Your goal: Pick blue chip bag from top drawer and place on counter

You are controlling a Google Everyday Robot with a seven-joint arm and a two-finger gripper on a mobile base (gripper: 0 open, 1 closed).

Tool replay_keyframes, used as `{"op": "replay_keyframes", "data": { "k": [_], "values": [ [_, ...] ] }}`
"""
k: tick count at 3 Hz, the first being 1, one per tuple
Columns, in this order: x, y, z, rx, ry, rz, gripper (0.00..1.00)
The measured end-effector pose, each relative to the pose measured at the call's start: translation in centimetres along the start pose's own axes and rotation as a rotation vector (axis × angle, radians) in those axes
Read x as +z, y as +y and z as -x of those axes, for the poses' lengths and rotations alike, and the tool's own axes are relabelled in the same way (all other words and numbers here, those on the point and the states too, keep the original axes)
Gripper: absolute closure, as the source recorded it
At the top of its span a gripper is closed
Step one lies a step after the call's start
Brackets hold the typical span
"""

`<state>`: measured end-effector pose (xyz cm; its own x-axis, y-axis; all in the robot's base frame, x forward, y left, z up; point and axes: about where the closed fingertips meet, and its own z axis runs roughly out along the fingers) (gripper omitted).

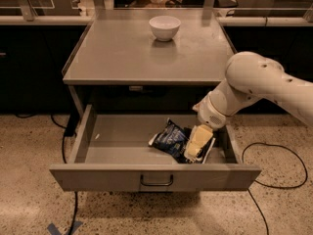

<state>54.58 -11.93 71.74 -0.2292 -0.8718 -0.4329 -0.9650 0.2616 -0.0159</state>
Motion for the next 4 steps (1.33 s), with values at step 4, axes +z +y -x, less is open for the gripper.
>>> {"op": "replay_keyframes", "data": {
  "k": [4],
  "values": [
    [3.9,-3.1,-1.3,0.026,-0.06,-0.051,0.0]
  ]
}}
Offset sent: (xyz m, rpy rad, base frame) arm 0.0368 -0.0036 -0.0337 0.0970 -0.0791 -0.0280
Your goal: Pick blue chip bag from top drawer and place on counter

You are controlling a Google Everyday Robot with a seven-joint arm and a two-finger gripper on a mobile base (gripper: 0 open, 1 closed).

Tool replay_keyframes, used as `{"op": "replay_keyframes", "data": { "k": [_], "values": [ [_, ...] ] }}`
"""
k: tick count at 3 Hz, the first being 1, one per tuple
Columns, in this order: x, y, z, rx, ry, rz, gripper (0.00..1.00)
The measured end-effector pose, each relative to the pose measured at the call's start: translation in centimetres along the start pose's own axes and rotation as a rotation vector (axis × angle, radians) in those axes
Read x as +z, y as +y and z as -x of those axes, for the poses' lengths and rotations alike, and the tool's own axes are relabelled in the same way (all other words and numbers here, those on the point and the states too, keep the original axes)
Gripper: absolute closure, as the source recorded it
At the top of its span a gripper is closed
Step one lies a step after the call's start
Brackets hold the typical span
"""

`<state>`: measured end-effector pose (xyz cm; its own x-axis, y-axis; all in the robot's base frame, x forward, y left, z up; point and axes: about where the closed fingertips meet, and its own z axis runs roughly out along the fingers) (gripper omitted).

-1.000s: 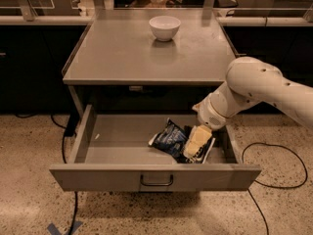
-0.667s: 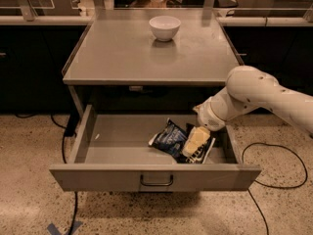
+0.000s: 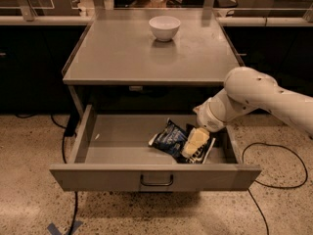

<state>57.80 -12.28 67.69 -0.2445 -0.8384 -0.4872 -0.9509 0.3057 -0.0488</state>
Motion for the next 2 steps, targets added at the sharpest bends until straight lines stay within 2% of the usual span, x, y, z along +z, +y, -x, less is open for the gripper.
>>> {"op": "replay_keyframes", "data": {
  "k": [2],
  "values": [
    [2.3,-0.3,-1.9,0.019,-0.003,-0.012,0.0]
  ]
}}
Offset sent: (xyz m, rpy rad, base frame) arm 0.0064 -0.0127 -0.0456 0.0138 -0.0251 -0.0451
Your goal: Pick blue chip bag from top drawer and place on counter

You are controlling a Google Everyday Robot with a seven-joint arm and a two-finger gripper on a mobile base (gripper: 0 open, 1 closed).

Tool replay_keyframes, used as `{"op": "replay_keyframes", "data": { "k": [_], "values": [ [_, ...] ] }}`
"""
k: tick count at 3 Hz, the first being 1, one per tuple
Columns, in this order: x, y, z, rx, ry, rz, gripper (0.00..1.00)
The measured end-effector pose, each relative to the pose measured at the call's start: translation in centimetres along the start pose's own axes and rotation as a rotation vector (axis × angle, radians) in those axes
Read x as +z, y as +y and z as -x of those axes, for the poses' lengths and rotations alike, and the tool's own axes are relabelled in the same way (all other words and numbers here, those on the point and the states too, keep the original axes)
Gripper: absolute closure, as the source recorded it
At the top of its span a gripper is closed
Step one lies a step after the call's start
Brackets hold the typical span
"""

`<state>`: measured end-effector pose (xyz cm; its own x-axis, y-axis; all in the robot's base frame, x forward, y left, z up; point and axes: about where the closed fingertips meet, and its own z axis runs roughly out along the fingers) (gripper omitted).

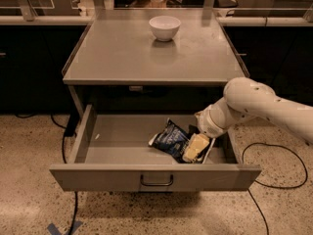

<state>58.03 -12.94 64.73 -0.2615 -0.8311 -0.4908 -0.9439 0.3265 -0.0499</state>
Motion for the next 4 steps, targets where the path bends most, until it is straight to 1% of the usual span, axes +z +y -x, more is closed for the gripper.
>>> {"op": "replay_keyframes", "data": {
  "k": [1,2,4],
  "values": [
    [1.4,0.0,-0.7,0.001,-0.019,-0.02,0.0],
    [2.5,0.1,-0.7,-0.005,-0.021,-0.027,0.0],
    [5.1,1.2,1.2,-0.055,0.067,0.009,0.0]
  ]
}}
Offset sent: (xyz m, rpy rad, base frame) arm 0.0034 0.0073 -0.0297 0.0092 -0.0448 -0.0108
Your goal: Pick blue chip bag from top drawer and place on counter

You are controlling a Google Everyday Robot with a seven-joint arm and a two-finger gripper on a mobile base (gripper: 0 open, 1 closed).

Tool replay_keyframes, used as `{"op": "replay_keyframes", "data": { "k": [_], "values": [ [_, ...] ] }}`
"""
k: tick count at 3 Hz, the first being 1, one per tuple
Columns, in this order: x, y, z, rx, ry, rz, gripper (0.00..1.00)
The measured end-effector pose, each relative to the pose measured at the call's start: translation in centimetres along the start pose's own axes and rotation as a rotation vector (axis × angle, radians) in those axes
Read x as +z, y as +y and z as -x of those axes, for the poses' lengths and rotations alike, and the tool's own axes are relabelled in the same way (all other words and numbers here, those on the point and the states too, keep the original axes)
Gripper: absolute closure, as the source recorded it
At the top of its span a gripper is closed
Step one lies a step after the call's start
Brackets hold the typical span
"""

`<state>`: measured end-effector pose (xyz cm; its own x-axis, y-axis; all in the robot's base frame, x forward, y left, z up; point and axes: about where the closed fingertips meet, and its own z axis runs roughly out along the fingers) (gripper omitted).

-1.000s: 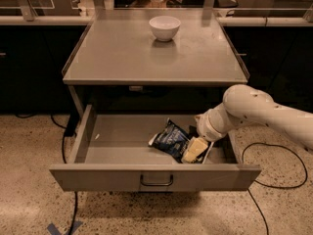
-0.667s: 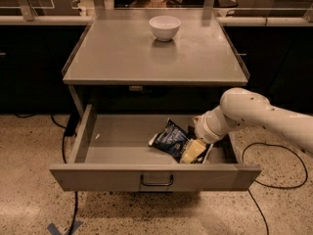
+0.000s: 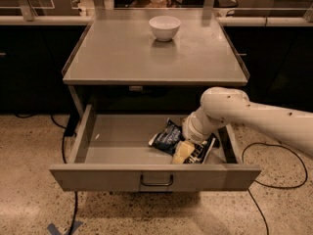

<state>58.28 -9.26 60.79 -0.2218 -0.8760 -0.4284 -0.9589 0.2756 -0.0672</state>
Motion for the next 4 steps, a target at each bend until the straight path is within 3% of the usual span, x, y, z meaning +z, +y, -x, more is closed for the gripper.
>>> {"op": "replay_keyframes", "data": {
  "k": [1,4],
  "values": [
    [0.0,0.0,0.0,0.0,0.0,0.0,0.0],
    [0.01,0.01,0.0,0.0,0.0,0.0,0.64]
  ]
}}
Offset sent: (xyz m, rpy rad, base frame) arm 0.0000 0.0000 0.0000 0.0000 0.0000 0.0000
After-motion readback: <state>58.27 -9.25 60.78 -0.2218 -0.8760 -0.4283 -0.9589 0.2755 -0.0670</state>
